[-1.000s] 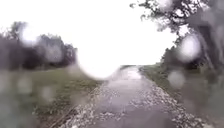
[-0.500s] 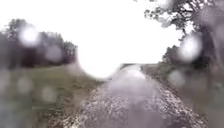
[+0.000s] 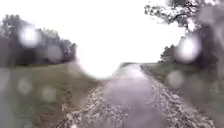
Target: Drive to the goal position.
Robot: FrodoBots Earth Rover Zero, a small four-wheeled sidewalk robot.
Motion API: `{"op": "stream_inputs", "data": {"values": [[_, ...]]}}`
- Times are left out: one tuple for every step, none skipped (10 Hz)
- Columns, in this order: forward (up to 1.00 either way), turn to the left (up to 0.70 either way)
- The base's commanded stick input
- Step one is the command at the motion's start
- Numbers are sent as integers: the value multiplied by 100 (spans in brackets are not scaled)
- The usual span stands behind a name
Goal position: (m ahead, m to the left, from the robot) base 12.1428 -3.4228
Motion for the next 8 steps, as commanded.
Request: {"op": "stream_inputs", "data": {"values": [[85,-34],[85,-34],[85,-34],[85,-10],[85,-3],[85,0],[85,0],[85,0]]}}
